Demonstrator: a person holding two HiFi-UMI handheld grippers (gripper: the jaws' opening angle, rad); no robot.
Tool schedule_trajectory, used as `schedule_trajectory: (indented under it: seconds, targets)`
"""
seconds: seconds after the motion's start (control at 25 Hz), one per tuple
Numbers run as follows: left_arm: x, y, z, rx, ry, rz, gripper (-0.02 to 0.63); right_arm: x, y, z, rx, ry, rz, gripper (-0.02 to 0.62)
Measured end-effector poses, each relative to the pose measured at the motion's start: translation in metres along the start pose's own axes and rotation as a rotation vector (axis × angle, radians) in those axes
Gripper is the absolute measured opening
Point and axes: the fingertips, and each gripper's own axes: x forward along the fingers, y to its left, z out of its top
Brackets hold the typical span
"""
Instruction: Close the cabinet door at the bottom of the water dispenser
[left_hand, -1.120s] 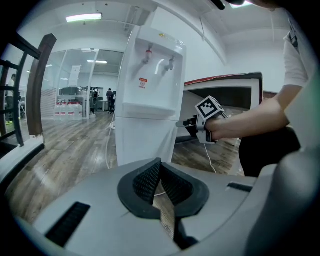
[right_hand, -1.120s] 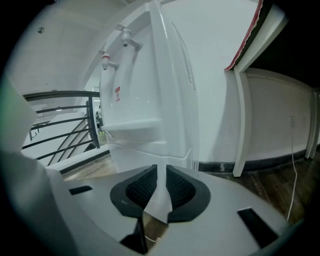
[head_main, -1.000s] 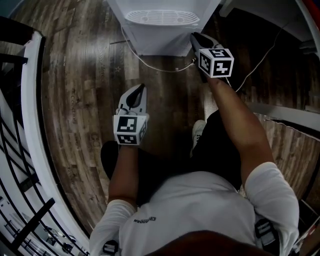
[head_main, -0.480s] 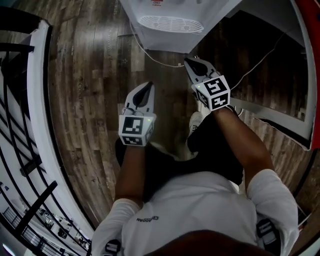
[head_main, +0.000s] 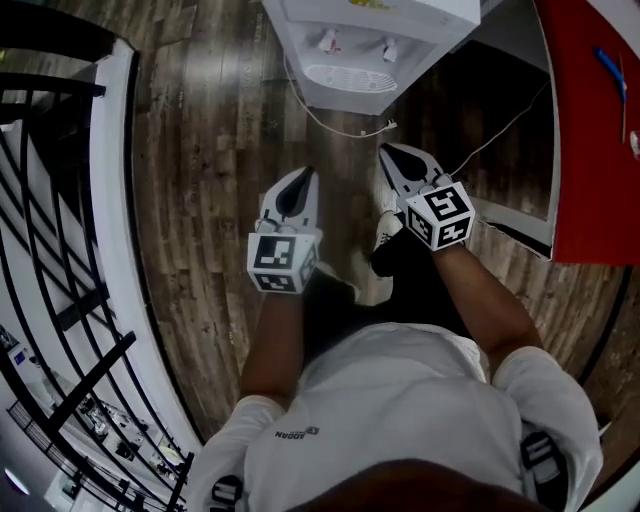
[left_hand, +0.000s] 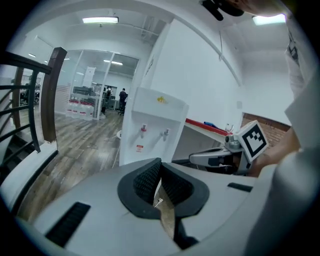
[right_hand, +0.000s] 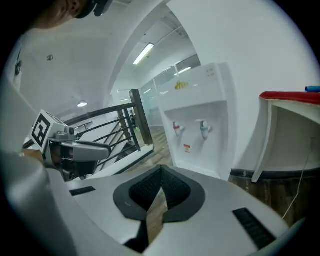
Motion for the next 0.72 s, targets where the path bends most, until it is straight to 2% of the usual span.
schedule_trajectory:
  seconds: [0.2,0.4,0.56,0.72]
  targets:
    - [-0.035,-0.027,0.076,0.019,-0.003,0.004,-0.004,-0.045,0.022,0.064,0.004,-0.001,0.024,0.023]
    - [-0.079,-0.044,0.144,-0.025,-0.029,0.006,-0.004,-0.089,0.056,0.137,-0.001,-0.049,0.073,0.023]
    - [-0.107,-0.062,0.181,-0.017,-0.029,-0.004,-0.004,-0.123,0.080,0.183,0.022,-0.084,0.119,0.023]
    - [-0.140,-0.088,0.211,-0.025,-0.041,-0.036,-0.005,-0.162,0.102,0.207,0.111,-0.096,0.177,0.023]
